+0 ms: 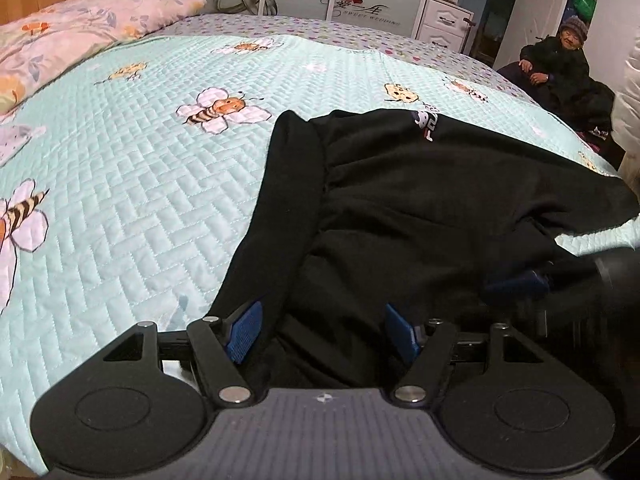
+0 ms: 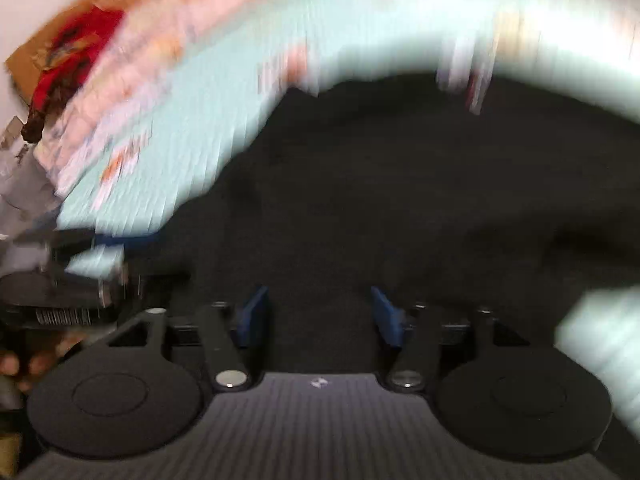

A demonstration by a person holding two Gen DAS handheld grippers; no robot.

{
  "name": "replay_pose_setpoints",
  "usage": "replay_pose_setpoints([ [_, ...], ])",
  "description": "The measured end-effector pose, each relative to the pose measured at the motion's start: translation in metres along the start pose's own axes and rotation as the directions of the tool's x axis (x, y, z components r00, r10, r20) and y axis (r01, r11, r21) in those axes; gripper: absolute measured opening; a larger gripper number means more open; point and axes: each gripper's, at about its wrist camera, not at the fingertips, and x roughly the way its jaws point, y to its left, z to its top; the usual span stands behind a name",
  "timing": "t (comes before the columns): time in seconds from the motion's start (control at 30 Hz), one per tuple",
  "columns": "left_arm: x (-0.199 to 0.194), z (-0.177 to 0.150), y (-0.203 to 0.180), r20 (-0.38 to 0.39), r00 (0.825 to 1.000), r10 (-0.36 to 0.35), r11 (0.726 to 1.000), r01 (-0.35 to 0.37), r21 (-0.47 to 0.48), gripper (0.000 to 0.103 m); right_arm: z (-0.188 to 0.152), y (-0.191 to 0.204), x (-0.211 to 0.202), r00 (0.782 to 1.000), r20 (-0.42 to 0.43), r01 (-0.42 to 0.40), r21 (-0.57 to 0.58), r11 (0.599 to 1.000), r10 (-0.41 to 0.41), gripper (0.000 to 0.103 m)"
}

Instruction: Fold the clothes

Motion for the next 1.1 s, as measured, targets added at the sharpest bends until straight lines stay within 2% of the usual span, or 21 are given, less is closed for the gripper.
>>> replay_pose_setpoints([
  [0.07, -0.003, -0.001, 0.005, 0.003, 1.000, -0.015, 1.000, 0.015, -0.009, 0.070, 0.000, 0.010, 0.007, 0.997, -0.064, -0.044, 0.010, 0.999, 0.044, 0.058],
  [0.2, -0.007, -0.001, 0.009, 0.016, 1.000, -0.020, 0.999, 0.021, -0.029, 0.070, 0.004, 0.027, 0.019, 0.977, -0.169, -0.123, 0.035, 0.992, 0.127, 0.056],
  [0.3, -0.018, 0.004, 0.011, 0.065, 0.998, -0.026, 0.998, 0.030, -0.060, 0.070, 0.028, 0.009, 0.010, 0.997, -0.036, -0.065, 0.069, 0.996, 0.067, 0.056],
  [0.4, -0.029, 0.010, 0.014, 0.118, 0.993, -0.017, 0.996, 0.027, -0.085, 0.070, 0.042, -0.007, 0.026, 0.999, 0.048, -0.026, 0.135, 0.990, 0.019, 0.058],
  [0.43, -0.030, 0.011, 0.015, 0.125, 0.992, -0.014, 0.996, 0.026, -0.089, 0.070, 0.042, -0.010, 0.036, 0.999, 0.038, -0.040, 0.173, 0.984, 0.034, 0.058],
  [0.47, -0.032, 0.012, 0.016, 0.132, 0.991, -0.012, 0.995, 0.024, -0.092, 0.070, 0.034, -0.008, 0.050, 0.994, -0.018, -0.100, 0.222, 0.970, 0.107, 0.058],
  [0.5, -0.033, 0.014, 0.017, 0.138, 0.990, -0.009, 0.995, 0.022, -0.095, 0.070, 0.023, 0.003, 0.056, 0.986, -0.049, -0.146, 0.212, 0.966, 0.160, 0.060],
  [0.6, -0.030, 0.014, 0.020, 0.135, 0.991, -0.003, 0.994, 0.018, -0.106, 0.070, -0.001, 0.050, 0.038, 0.988, -0.055, -0.141, 0.014, 0.990, 0.142, 0.064],
  [0.63, -0.028, 0.014, 0.019, 0.128, 0.992, -0.005, 0.994, 0.019, -0.107, 0.070, -0.002, 0.052, 0.031, 0.988, -0.052, -0.148, 0.010, 0.989, 0.148, 0.064],
  [0.7, -0.024, 0.015, 0.017, 0.116, 0.993, -0.008, 0.994, 0.020, -0.107, 0.070, 0.001, 0.033, 0.017, 0.980, 0.010, -0.197, 0.105, 0.975, 0.197, 0.062],
  [0.73, -0.024, 0.015, 0.014, 0.115, 0.993, -0.011, 0.995, 0.022, -0.099, 0.070, 0.002, 0.023, 0.011, 0.981, 0.054, -0.192, 0.149, 0.970, 0.185, 0.062],
  [0.8, -0.023, 0.017, 0.007, 0.117, 0.993, -0.020, 0.996, 0.030, -0.078, 0.070, 0.002, 0.007, 0.004, 0.989, 0.123, -0.106, 0.200, 0.974, 0.083, 0.064],
  [0.83, -0.021, 0.020, 0.001, 0.116, 0.993, -0.029, 0.997, 0.037, -0.066, 0.071, -0.003, 0.005, 0.009, 0.994, 0.087, -0.085, 0.199, 0.976, 0.069, 0.064],
  [0.87, -0.019, 0.022, -0.004, 0.115, 0.993, -0.040, 0.998, 0.046, -0.051, 0.071, -0.011, 0.005, 0.019, 0.995, 0.014, -0.099, 0.195, 0.976, 0.098, 0.064],
  [0.9, -0.017, 0.025, -0.010, 0.114, 0.992, -0.051, 0.998, 0.056, -0.034, 0.072, -0.018, 0.012, 0.024, 0.994, -0.015, -0.107, 0.168, 0.980, 0.111, 0.065],
  [0.97, -0.011, 0.029, -0.024, 0.114, 0.991, -0.066, 0.998, 0.065, 0.019, 0.078, -0.028, 0.026, 0.012, 0.988, -0.001, -0.151, 0.112, 0.982, 0.152, 0.065],
  [1.0, -0.005, 0.029, -0.029, 0.106, 0.993, -0.060, 0.998, 0.057, 0.039, 0.080, -0.031, 0.027, 0.005, 0.987, 0.017, -0.159, 0.110, 0.981, 0.159, 0.064],
  [1.07, 0.004, 0.030, -0.038, 0.082, 0.995, -0.054, 0.997, 0.049, 0.065, 0.079, -0.033, 0.017, -0.011, 0.988, 0.092, -0.135, 0.148, 0.980, 0.123, 0.063],
  [1.1, 0.003, 0.029, -0.036, 0.077, 0.996, -0.052, 0.997, 0.047, 0.065, 0.079, -0.035, 0.010, -0.020, 0.989, 0.133, -0.092, 0.163, 0.982, 0.071, 0.064],
])
